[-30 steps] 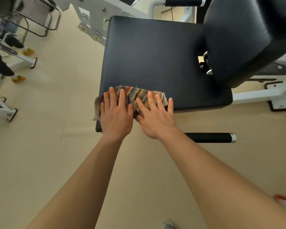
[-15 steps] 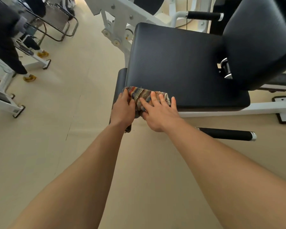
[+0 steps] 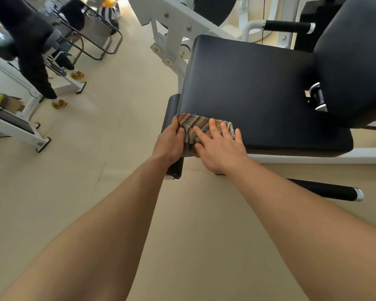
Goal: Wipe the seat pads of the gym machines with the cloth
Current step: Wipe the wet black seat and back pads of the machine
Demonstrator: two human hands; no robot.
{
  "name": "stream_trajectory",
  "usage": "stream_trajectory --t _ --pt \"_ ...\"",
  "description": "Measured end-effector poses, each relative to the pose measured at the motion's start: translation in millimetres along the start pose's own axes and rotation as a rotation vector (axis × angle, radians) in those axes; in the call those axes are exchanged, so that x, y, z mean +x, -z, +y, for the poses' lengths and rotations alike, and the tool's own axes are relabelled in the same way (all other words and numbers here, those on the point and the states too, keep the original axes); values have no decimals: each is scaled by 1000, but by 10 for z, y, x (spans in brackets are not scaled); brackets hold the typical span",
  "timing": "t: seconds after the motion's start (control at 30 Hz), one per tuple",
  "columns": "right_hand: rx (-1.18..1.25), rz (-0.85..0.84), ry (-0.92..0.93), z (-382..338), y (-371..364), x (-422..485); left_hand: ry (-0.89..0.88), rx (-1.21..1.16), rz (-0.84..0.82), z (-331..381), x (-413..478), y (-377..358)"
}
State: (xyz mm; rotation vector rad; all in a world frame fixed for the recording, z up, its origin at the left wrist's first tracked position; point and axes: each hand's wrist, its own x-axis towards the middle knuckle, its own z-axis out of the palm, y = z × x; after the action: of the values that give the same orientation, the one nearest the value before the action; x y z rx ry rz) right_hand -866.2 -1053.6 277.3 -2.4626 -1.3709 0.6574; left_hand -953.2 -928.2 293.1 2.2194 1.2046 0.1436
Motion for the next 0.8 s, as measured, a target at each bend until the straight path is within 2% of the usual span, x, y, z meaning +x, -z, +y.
stream_trajectory --t 0.17,0.33,0.47,0.63,0.8 --pt "12 104 1 -67 -21 180 31 -225 -56 -96 239 40" --pt "-15 213 17 -213 34 658 126 -709 -177 -313 717 32" --pt "-49 211 12 -241 182 1129 52 -906 -292 -386 1106 -64" --pt "-93 190 -56 -211 337 1687 -99 -1052 -348 -358 1602 -165" --pt "-153 133 -145 -159 573 2290 -146 -1054 -383 -237 2114 -165"
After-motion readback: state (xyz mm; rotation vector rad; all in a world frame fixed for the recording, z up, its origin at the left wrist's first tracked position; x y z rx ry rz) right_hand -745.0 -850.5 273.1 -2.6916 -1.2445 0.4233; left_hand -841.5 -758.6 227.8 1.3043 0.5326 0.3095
